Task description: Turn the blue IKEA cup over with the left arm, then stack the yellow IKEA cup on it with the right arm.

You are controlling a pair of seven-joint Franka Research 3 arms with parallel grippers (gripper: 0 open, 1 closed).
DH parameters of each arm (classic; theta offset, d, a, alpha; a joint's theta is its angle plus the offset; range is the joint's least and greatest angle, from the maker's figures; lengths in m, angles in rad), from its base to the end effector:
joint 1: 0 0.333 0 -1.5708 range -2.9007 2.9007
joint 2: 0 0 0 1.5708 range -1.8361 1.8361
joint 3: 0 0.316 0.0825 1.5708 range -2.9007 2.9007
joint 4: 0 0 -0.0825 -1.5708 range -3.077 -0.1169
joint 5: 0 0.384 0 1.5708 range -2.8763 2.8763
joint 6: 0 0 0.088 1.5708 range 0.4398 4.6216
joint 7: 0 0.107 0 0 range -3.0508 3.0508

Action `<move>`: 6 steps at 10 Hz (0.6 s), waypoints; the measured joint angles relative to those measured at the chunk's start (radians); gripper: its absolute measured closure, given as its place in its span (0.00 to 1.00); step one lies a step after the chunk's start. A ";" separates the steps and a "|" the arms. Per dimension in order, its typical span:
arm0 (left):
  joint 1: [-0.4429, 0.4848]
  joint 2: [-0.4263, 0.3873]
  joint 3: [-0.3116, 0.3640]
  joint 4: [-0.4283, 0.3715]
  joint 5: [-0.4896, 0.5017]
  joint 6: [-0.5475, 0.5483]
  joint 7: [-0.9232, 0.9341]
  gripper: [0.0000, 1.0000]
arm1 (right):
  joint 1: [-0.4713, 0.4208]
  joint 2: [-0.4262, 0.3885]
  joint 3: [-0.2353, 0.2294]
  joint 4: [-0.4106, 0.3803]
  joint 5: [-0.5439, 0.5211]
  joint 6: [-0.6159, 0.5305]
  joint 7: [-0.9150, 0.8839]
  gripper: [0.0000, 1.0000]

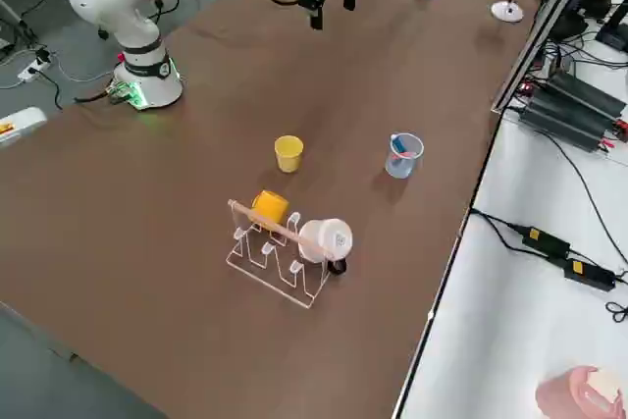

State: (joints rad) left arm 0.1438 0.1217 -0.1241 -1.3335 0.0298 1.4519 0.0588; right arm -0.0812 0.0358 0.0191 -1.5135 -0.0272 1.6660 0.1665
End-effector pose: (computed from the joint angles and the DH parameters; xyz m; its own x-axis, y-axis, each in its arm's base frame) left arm 0.5792 0.0203 0.6561 0.9994 -0.0347 -0.0032 -0.0347 -0.9993 -0.0144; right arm 0.5745 -0.0386 0.6406 0.9673 -0.2237 0.1192 -0.2261 -0.9741 0.0068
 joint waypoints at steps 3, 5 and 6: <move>0.002 0.003 0.000 0.000 0.000 0.000 0.008 0.01 | 0.000 0.000 0.000 0.000 0.000 -0.002 0.000 0.00; 0.014 0.017 0.005 -0.002 -0.011 0.000 0.121 0.01 | 0.000 0.000 0.001 0.000 0.000 -0.003 0.000 0.00; 0.039 0.037 0.010 -0.004 -0.021 0.000 0.265 0.01 | 0.000 0.000 0.001 0.000 0.000 -0.003 0.000 0.00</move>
State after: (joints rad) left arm 0.1830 0.1590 -0.1139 -1.3372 0.0084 1.4520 0.3235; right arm -0.0807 0.0358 0.0198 -1.5135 -0.0268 1.6633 0.1665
